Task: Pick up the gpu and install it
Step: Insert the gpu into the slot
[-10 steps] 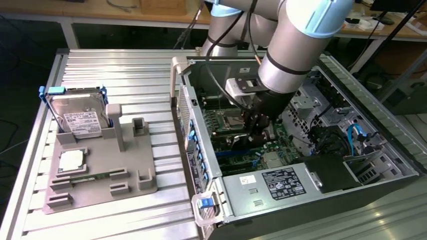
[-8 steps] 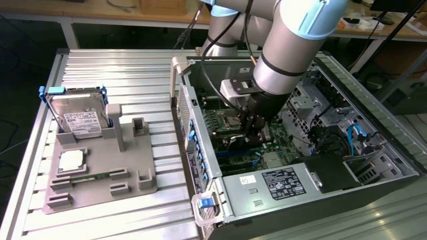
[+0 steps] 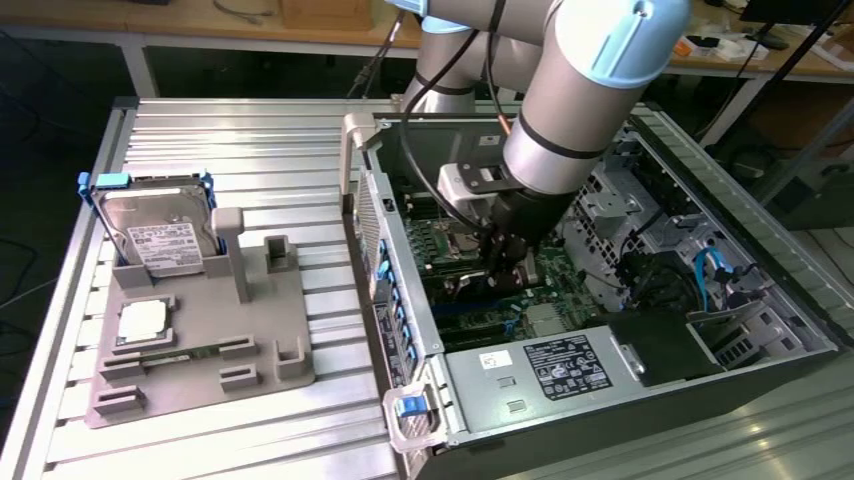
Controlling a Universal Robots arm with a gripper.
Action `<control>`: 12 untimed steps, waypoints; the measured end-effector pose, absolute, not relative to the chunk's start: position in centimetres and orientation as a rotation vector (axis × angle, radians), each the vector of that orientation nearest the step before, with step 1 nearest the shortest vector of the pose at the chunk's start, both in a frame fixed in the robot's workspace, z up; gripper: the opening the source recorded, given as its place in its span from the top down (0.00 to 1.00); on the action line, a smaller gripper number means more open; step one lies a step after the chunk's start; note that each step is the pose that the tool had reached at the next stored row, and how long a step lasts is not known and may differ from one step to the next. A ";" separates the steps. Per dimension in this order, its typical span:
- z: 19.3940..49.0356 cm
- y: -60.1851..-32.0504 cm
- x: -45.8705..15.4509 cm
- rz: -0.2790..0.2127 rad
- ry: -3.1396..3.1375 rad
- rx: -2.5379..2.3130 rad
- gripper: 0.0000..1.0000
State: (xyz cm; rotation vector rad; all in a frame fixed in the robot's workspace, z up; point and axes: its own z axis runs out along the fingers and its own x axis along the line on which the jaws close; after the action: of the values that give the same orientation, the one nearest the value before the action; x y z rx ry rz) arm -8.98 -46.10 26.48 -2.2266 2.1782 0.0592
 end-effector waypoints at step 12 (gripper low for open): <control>26.5 -46.1 -9.0 0.059 2.178 -2.227 0.73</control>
State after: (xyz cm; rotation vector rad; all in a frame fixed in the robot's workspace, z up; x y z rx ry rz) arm -9.05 -46.07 26.49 -2.2268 2.1781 0.0591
